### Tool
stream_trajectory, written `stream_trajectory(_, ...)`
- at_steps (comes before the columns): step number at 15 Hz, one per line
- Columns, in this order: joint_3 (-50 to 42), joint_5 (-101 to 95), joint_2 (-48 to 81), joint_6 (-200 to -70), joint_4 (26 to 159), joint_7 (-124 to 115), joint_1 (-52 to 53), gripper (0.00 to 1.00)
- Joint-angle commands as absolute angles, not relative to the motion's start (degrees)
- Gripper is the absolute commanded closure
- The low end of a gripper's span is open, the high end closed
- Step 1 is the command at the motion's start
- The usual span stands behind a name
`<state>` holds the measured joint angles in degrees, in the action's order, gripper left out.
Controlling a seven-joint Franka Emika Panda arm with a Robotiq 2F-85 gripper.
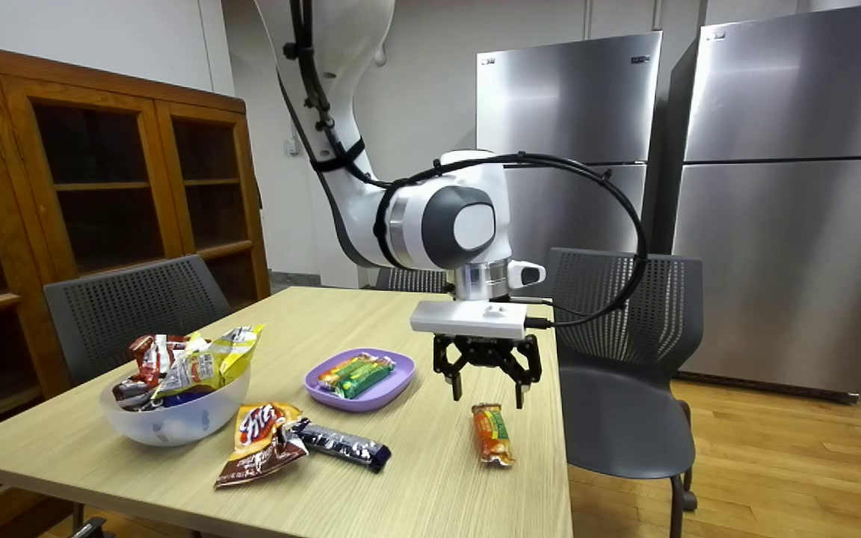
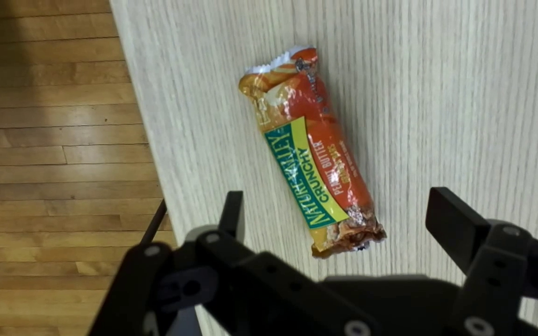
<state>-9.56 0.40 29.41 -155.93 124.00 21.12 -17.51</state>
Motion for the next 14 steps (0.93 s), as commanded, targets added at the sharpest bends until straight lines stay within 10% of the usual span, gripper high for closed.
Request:
stream_trajectory(1, -8.5, -1.2, 31.2, -156.9, 123.0, 20.9, -18.6, 0.00)
stream_trajectory(14, -5.8, -4.8, 35.2, -158.5, 120.9, 27.0, -21.3, 0.00)
